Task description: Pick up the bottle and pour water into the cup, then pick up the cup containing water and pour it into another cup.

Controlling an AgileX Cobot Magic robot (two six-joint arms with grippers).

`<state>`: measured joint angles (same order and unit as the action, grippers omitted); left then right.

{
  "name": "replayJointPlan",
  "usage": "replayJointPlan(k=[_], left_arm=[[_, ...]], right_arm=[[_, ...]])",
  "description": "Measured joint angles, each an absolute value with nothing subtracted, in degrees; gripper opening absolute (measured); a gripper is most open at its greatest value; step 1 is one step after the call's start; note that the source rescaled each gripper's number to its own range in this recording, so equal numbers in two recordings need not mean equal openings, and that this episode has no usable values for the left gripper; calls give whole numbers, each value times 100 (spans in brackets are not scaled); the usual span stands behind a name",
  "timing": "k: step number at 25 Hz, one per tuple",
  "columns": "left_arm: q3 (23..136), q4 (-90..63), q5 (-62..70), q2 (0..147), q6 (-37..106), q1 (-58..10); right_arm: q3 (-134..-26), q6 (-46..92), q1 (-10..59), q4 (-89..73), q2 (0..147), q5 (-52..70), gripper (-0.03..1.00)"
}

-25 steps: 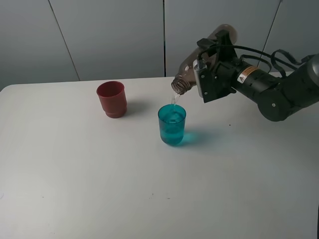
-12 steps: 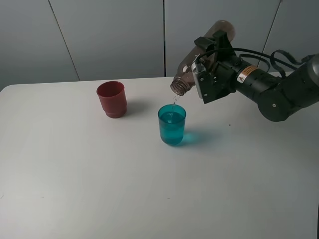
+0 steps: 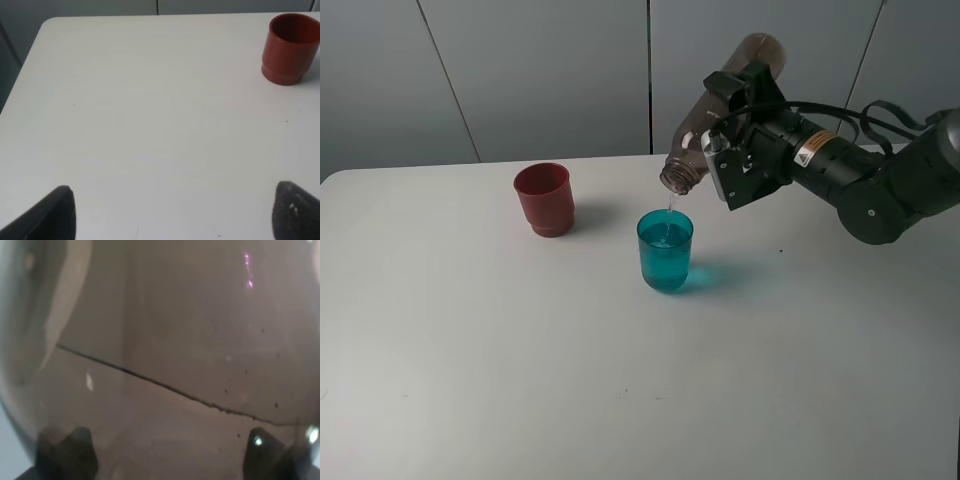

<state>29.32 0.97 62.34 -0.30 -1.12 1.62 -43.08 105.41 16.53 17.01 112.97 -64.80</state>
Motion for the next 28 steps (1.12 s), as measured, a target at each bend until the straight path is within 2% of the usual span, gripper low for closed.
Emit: replayJointPlan(k=[15, 21, 28], left_arm=[[2932, 97, 6234, -30, -124, 162], [2932, 97, 6234, -30, -124, 162], [2932, 97, 6234, -30, -124, 162]], right_arm=[[-4308, 10287, 1653, 1738, 11284, -6479, 5], [-4308, 9174, 1653, 1948, 11284, -6338, 5], [-4266, 6203, 1653, 2015, 11284, -6205, 5]])
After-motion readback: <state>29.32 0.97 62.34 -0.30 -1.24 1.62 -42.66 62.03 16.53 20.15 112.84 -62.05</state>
